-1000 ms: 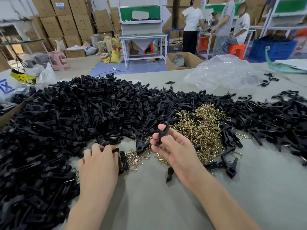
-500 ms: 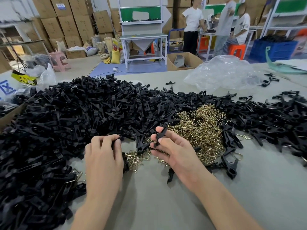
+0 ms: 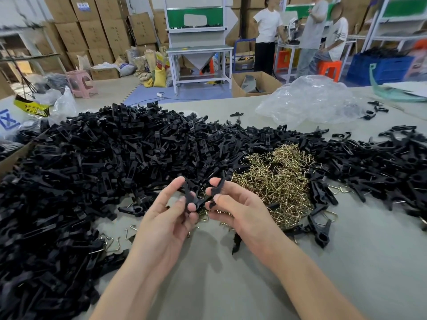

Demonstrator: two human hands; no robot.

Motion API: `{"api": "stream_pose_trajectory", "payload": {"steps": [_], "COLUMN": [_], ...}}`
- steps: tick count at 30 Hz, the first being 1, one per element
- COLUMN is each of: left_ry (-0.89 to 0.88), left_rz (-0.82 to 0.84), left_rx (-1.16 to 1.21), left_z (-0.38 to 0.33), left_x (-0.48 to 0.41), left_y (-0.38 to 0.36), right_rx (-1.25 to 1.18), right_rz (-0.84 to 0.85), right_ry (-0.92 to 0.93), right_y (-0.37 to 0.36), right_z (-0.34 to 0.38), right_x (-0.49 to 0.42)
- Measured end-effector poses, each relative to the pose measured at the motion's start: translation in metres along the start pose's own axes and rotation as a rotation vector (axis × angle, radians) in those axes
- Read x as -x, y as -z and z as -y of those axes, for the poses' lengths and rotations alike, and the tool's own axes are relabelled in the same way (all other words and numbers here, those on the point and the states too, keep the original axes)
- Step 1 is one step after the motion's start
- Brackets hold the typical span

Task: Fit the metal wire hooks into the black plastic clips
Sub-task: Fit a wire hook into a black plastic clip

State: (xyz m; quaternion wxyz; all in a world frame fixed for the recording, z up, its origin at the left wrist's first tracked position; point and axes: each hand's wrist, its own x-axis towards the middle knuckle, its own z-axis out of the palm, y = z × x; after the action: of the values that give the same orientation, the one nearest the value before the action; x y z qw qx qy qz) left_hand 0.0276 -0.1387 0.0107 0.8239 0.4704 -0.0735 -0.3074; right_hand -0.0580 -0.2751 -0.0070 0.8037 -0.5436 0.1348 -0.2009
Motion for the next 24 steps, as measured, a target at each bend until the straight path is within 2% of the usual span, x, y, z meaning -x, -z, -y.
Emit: {"api": "stream_pose_trajectory", "payload": {"steps": [4, 10, 13, 15, 18, 24], "left_ry": [0.017, 0.021, -0.049, -0.119, -0.235, -0.296], "left_rz": [0.053, -0.023, 0.006, 0.021, 0.041, 0.071], "left_rx": [0.032, 0.117, 0.113, 0.050, -0.193, -0.416], "left_z": [0.003, 0.004, 0.005, 0.007, 0.011, 0.014], "left_x": [0.004, 0.003, 0.001, 0.002, 0.004, 0.007], "left_y": [-0.005, -0.009, -0.009, -0.008, -0.007, -0.006], "right_rx": [0.101, 0.122, 0.109, 0.112, 0.132, 0.162], "right_rz": [0.041, 0.043, 0.050, 0.046, 0.032, 0.025], "right_ry": [0.019, 0.028, 0.031, 0.040, 0.057, 0.076], "right_y": [-0.003, -0.003, -0.004, -0.005, -0.005, -0.006], "right_z": [-0.002, 0.000, 0.001, 0.001, 0.003, 0.002], "right_x": [0.002, 0.004, 0.005, 0.006, 0.006, 0.007]}}
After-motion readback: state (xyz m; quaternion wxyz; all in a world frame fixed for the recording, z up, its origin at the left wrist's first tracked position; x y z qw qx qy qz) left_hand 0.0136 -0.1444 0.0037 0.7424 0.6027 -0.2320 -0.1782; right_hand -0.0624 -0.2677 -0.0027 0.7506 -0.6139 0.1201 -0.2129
